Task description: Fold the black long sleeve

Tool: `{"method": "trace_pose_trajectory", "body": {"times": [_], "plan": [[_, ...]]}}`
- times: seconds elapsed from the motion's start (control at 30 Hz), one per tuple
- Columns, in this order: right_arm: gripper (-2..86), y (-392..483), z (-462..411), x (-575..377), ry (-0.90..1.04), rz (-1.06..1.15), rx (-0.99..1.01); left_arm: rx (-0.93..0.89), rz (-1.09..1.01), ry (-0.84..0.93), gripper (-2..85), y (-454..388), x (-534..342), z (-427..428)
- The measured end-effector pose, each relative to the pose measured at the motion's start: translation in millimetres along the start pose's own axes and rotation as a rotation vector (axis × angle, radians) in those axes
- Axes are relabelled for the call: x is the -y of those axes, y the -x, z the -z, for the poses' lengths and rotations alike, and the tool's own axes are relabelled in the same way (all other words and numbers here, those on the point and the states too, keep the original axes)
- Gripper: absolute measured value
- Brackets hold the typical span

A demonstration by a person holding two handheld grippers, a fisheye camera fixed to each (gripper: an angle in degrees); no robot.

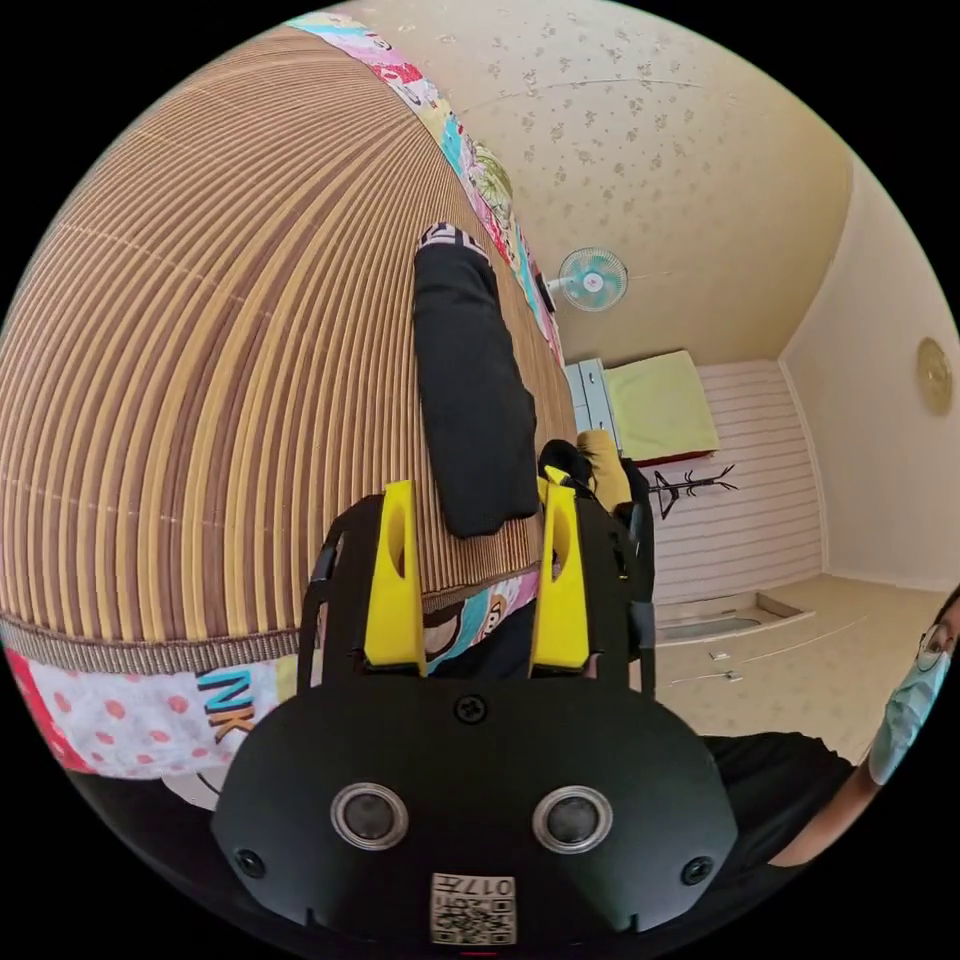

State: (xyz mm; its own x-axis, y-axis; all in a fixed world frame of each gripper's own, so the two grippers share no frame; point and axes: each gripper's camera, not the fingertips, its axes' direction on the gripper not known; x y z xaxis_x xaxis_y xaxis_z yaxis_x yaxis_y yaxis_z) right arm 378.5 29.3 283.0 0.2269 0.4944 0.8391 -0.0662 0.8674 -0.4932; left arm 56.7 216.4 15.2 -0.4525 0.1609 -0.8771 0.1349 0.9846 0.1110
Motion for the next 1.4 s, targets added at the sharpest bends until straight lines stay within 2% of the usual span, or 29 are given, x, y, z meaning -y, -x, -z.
{"method": "trace_pose_trajectory", "body": {"times": [0.17, 0.37, 0.5, 0.57, 0.63, 0.67, 0.77, 0.83, 0.97, 1.03, 1.2, 1.27, 1.33, 1.4], "plan": [[14.3, -9.3, 22.2, -87.2, 0.039, -0.064, 0.228, -0.048, 0.046, 0.04, 5.3, 4.2, -4.2, -23.1], [22.7, -36.0, -16.0, -140.8, 0.066, -0.271, 0.658, -0.156, -0.014, 0.113, 3.9, -30.5, -50.6, -27.4], [21.5, -46.8, -33.4, -143.7, 0.014, -0.369, 0.839, -0.17, -0.098, 0.163, 3.8, -63.8, -104.0, -17.2], [13.6, -38.1, -36.3, -137.1, 0.017, -0.336, 0.923, -0.035, -0.24, 0.179, 3.7, -97.7, -143.1, -4.1], [7.5, -23.0, -29.7, -129.9, 0.044, -0.285, 0.828, 0.03, -0.361, 0.155, 3.1, -120.8, -170.1, 9.6], [5.3, -9.4, -16.6, -119.9, 0.02, -0.188, 0.765, 0.014, -0.43, 0.129, 1.6, -132.1, -185.4, 18.8], [3.5, 26.5, 30.5, -73.6, -0.036, 0.04, 0.679, 0.045, -0.514, 0.12, 0.6, -144.7, -209.7, 22.8], [3.0, 51.8, 70.4, -42.4, -0.093, 0.183, 0.647, 0.071, -0.49, 0.172, 2.4, -141.3, -211.3, 13.5], [3.2, 107.4, 183.6, 7.4, -0.24, 0.514, 0.521, -0.032, -0.372, 0.202, 7.7, -120.5, -203.9, 0.4], [3.5, 112.0, 225.6, 18.6, -0.288, 0.566, 0.459, -0.019, -0.359, 0.189, 7.8, -115.0, -202.6, -3.6], [4.4, 52.0, 296.8, 10.1, -0.403, 0.41, 0.282, -0.019, -0.302, 0.204, 7.8, -101.1, -198.2, -16.9], [5.2, -16.9, 304.3, -11.5, -0.375, 0.127, 0.237, -0.025, -0.26, 0.213, 7.8, -93.3, -195.0, -21.8], [5.4, -60.3, 304.9, -44.8, -0.363, -0.037, 0.172, -0.028, -0.233, 0.213, 7.8, -88.4, -191.9, -23.1], [5.8, -80.5, 309.3, -90.6, -0.407, -0.074, 0.157, -0.025, -0.215, 0.208, 7.8, -84.9, -188.2, -22.4]]}}
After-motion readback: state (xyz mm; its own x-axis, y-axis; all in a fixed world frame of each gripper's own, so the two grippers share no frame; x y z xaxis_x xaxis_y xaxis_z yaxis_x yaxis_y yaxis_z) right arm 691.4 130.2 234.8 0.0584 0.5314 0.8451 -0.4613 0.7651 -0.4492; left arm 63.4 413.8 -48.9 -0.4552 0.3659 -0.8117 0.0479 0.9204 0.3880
